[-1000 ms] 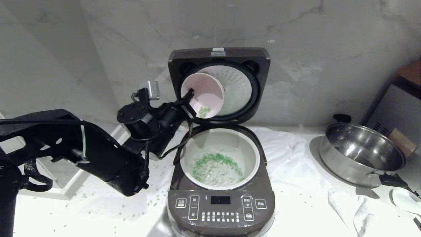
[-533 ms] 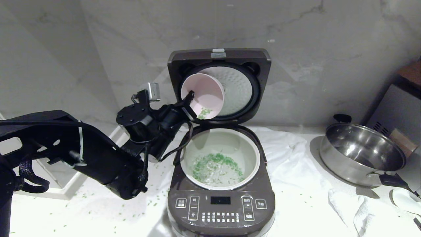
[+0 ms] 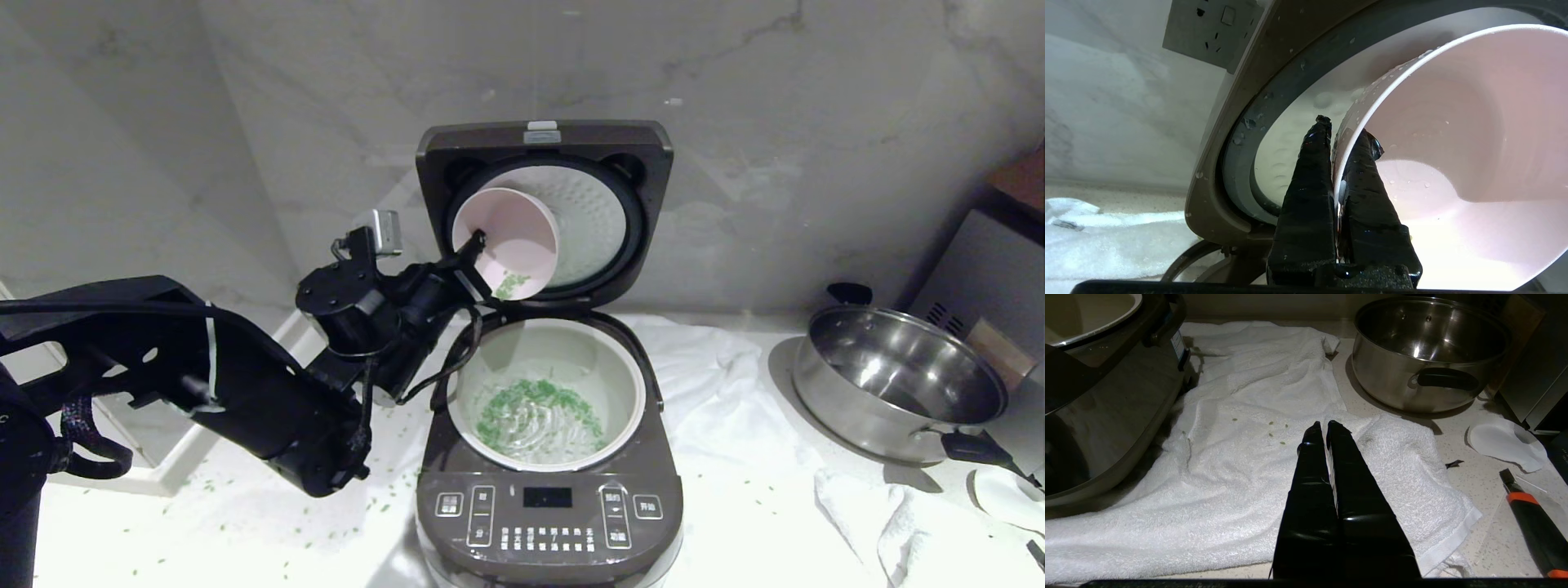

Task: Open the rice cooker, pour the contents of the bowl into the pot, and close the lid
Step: Pour the water from the bowl into the rice cooker

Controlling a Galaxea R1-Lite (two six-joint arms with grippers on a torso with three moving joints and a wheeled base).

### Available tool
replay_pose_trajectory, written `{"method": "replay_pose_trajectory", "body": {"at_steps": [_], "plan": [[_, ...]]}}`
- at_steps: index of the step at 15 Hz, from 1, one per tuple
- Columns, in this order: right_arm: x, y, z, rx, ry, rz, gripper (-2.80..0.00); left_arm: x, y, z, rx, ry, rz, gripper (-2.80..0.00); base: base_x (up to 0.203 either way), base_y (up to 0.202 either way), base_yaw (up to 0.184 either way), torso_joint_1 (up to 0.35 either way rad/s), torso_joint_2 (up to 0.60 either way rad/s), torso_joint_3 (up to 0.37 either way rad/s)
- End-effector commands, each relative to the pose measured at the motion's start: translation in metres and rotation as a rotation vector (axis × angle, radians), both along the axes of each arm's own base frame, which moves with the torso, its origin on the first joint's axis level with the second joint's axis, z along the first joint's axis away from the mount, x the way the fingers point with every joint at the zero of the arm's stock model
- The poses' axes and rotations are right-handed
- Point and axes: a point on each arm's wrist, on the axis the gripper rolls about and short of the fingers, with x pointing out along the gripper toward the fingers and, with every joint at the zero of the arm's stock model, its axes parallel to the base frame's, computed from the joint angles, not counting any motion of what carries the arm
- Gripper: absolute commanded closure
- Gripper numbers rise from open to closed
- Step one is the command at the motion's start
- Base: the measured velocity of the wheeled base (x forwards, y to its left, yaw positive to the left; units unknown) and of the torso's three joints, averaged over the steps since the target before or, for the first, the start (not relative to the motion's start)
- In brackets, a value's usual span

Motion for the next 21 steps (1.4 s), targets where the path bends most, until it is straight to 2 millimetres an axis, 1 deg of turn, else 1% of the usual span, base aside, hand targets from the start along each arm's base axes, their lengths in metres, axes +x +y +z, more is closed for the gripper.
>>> {"method": "replay_pose_trajectory", "body": {"at_steps": [1,2,4,6,9,12,14,16,18,19,21], "plan": [[0.000,0.000,0.000,0.000,0.001,0.000,0.00,-0.002,0.006,0.006,-0.013,-0.016,0.002,0.00,0.000,0.000,0.000,0.000,0.00,0.000],[0.000,0.000,0.000,0.000,0.001,0.000,0.00,-0.004,0.012,0.008,-0.008,-0.017,0.000,0.00,0.000,0.000,0.000,0.000,0.00,0.000],[0.000,0.000,0.000,0.000,0.001,0.000,0.00,-0.011,0.028,0.002,0.040,0.010,-0.036,0.00,0.000,0.000,0.000,0.000,0.00,0.000],[0.000,0.000,0.000,0.000,0.001,0.000,0.00,-0.018,0.052,0.013,0.066,0.017,-0.038,0.00,0.000,0.000,0.000,0.000,0.00,0.000],[0.000,0.000,0.000,0.000,0.001,0.000,0.00,-0.021,0.081,0.019,0.129,0.176,0.021,0.00,0.000,0.000,0.000,0.000,0.00,0.000],[0.000,0.000,0.000,0.000,0.001,0.000,0.00,-0.032,0.107,0.026,0.176,0.332,0.080,0.00,0.000,0.000,0.000,0.000,0.00,0.000],[0.000,0.000,0.000,0.000,0.001,0.000,0.00,-0.042,0.123,0.029,0.201,0.432,0.101,0.00,0.000,0.000,0.000,0.000,0.00,0.000],[0.000,0.000,0.000,0.000,0.001,0.000,0.00,-0.059,0.138,0.033,0.228,0.557,0.053,0.00,0.000,0.000,0.000,0.000,0.00,0.000],[0.000,0.000,0.000,0.000,0.001,0.000,0.00,-0.075,0.160,0.040,0.224,0.687,0.008,0.00,0.000,0.000,0.000,0.000,0.00,0.000],[0.000,0.000,0.000,0.000,0.001,0.000,0.00,-0.078,0.171,0.042,0.223,0.750,0.017,0.00,0.000,0.000,0.000,0.000,0.00,0.000],[0.000,0.000,0.000,0.000,0.001,0.000,0.00,-0.082,0.192,0.034,0.326,0.821,0.059,0.00,0.000,0.000,0.000,0.000,0.00,0.000]]}}
